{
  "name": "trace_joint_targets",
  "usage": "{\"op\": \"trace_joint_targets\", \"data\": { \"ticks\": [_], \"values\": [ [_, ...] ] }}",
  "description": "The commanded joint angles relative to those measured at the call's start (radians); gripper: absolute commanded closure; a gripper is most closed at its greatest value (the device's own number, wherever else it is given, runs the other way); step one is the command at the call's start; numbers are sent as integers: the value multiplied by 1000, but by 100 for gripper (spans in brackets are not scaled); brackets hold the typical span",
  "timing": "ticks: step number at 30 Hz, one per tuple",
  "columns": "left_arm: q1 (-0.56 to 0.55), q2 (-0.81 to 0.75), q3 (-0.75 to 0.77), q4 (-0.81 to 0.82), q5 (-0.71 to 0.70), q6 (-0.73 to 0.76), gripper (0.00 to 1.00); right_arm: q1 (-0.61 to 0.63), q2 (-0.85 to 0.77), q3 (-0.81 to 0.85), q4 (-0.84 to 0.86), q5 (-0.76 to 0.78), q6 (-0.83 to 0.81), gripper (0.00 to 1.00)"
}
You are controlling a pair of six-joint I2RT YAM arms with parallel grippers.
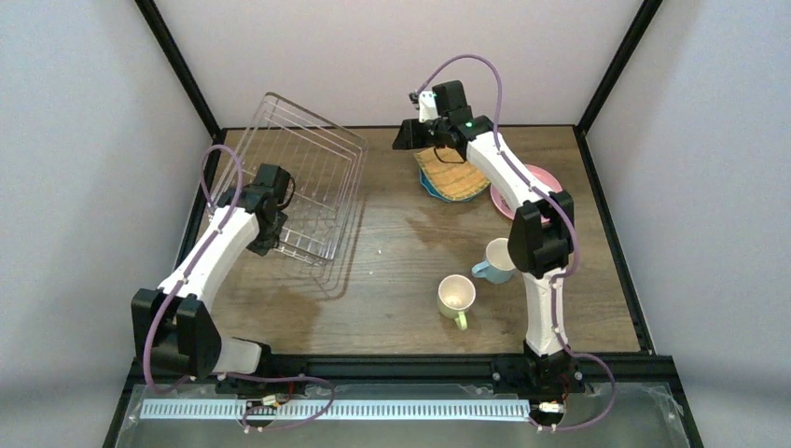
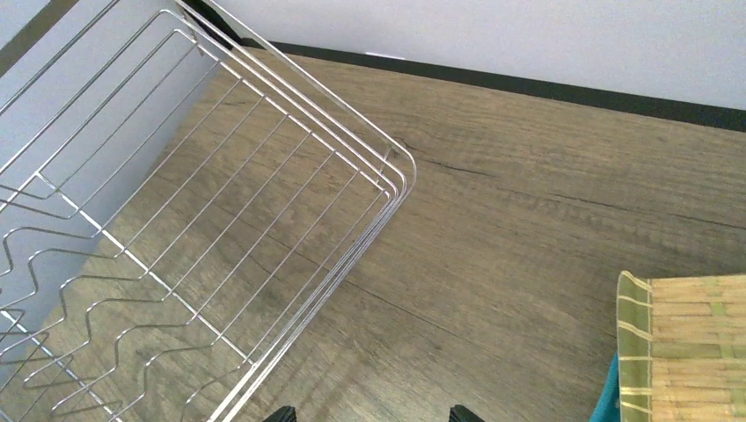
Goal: Load the mixed dishes into the dish rack
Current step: Place the dish rack at the center of the board.
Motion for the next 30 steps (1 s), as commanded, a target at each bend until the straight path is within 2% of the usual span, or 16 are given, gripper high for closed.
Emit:
{"op": "trace_joint_targets", "data": {
  "ticks": [1,10,17,30],
  "values": [
    [-10,-56,29,209,107,-122,97,13,13,32,-65,57,-21,1],
    [-26,-64,12,262,229,-186,97,34,59,81,-126,134,-29,1],
    [-55,-81,-63,349,322,-267,97,51,75,87,-151,175,-47,1],
    [-144,-72,-154,467,375,-343,97,96,88,91,-190,243,-77,1]
  ]
}}
